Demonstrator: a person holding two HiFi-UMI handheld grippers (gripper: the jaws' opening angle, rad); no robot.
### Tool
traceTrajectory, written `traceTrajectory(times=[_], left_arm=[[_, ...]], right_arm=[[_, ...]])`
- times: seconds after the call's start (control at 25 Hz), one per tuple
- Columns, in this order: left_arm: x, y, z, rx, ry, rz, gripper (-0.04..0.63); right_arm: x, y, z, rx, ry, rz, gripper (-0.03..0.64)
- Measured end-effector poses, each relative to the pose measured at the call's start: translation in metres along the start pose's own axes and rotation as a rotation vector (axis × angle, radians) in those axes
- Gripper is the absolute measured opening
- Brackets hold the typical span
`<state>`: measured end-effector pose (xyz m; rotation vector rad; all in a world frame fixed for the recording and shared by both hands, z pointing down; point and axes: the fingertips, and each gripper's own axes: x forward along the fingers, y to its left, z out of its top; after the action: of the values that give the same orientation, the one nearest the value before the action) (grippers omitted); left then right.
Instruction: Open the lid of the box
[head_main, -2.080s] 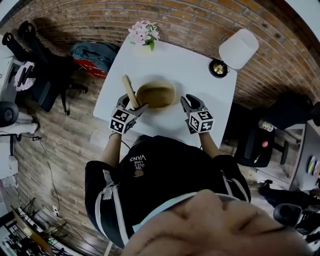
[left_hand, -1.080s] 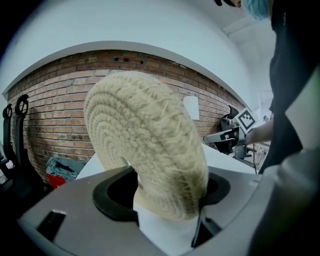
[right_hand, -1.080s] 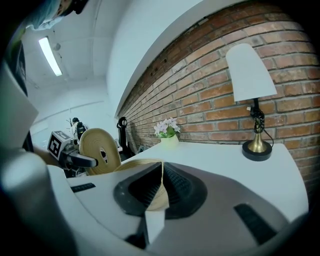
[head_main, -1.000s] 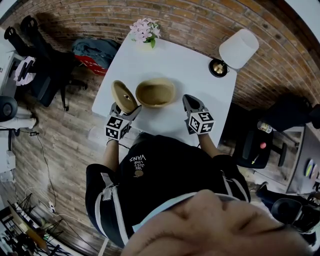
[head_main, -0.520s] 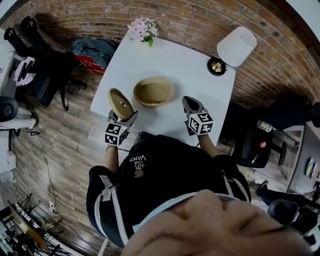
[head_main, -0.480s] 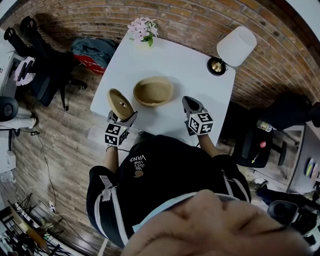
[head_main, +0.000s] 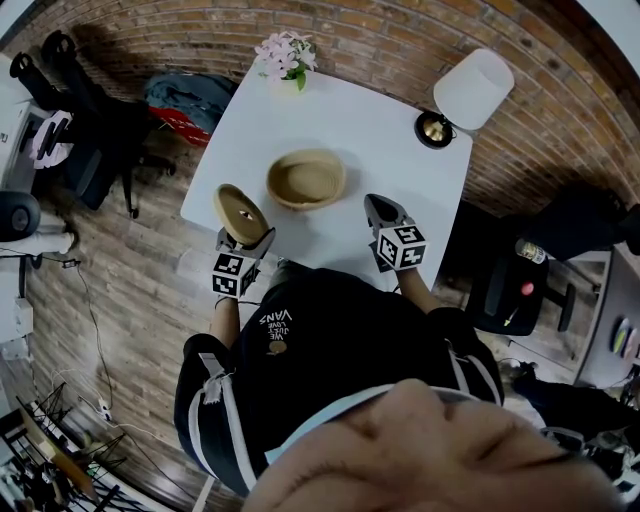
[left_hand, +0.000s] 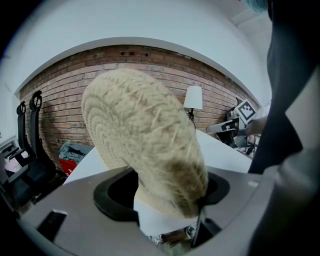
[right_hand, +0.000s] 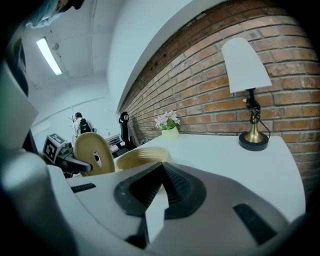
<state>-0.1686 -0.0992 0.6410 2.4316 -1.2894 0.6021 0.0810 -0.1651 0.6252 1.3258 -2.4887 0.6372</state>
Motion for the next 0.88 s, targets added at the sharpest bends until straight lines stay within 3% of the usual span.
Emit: traceTrajectory(times=[0.88], left_arm=[[0.001, -0.018, -0.006, 0.035, 0.019, 0.011, 0.307]], right_arm=[[-0.010, 0.004, -0.024, 0.005, 0.045, 0.001, 0.003]])
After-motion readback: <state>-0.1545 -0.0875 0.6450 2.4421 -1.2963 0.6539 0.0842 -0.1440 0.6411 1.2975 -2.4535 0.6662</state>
